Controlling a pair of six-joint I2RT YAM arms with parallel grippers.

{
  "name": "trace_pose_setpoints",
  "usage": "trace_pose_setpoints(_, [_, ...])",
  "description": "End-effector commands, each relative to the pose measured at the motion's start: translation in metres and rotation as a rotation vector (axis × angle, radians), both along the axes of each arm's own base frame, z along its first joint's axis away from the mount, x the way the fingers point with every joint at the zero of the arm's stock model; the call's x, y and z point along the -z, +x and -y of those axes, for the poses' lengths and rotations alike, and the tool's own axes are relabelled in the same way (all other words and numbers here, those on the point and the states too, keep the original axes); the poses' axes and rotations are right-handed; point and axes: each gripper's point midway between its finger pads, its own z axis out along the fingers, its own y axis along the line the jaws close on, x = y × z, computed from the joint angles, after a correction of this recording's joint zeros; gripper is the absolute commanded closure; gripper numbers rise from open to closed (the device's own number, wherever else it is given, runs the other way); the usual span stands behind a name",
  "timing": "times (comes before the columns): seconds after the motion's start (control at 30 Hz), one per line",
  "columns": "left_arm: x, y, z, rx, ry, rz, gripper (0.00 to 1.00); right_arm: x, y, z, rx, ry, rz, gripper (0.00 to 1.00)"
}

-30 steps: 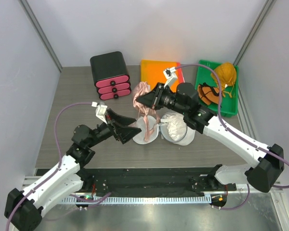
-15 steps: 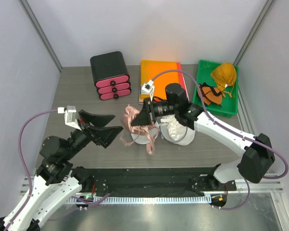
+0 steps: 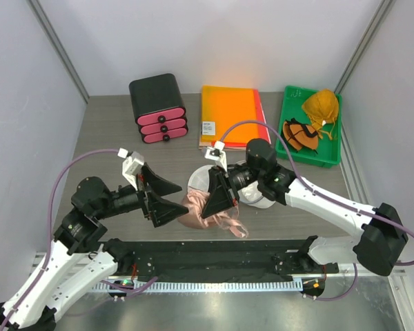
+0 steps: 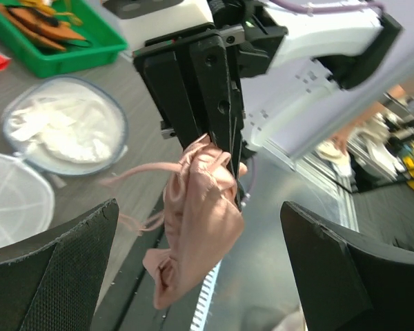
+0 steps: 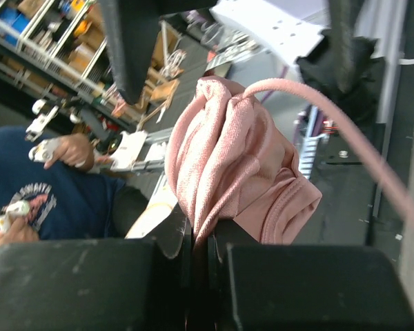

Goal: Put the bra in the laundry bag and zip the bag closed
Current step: Adjust the bra.

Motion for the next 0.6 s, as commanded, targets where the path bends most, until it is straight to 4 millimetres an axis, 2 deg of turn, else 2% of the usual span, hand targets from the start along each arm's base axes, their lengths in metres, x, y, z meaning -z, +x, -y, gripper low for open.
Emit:
trace_pose_setpoints(0.0, [-0.008, -0.030, 0.009, 0.209, -0.016, 0.027, 0.00, -0.019, -0.027, 0.001, -0.106, 0.065, 0.078, 0.99])
trace_pose_setpoints(0.13, [-0.003, -0.026, 0.015, 0.231, -0.012, -0.006, 0.02, -0.017, -0.032, -0.007, -0.132, 0.048, 0.097, 0.99])
trace_pose_setpoints(0.23, [-0.007, -0.035, 0.017, 0.296, -0.035, -0.011, 0.14, -0.018, -0.031, -0.012, -0.136, 0.045, 0.101, 0.99])
trace_pose_setpoints(0.27, [-0.007, -0.037, 0.017, 0.304, -0.037, -0.012, 0.24, -0.020, -0.031, -0.013, -0.136, 0.050, 0.107, 0.99])
trace_pose_setpoints(0.33, [-0.005, -0.037, 0.017, 0.299, -0.035, -0.020, 0.36, -0.018, -0.031, -0.016, -0.139, 0.046, 0.104, 0.99])
trace_pose_setpoints(0.37, [-0.006, -0.037, 0.017, 0.301, -0.036, -0.021, 0.54, -0.020, -0.031, -0.017, -0.141, 0.048, 0.106, 0.99])
trace_pose_setpoints(0.43, [-0.006, -0.038, 0.018, 0.314, -0.036, -0.029, 0.76, -0.017, -0.028, -0.021, -0.132, 0.041, 0.111, 0.99])
trace_pose_setpoints(0.47, [-0.005, -0.037, 0.018, 0.306, -0.027, -0.045, 0.99, -0.015, -0.027, -0.023, -0.125, 0.032, 0.112, 0.95])
trace_pose_setpoints(0.53, [-0.004, -0.018, 0.015, 0.184, 0.005, -0.033, 1.00, -0.003, -0.015, -0.027, -0.061, -0.008, 0.124, 0.70])
trace_pose_setpoints(0.57, [0.012, -0.011, 0.009, 0.115, 0.076, -0.090, 1.00, 0.004, -0.007, -0.029, -0.023, -0.035, 0.129, 0.52])
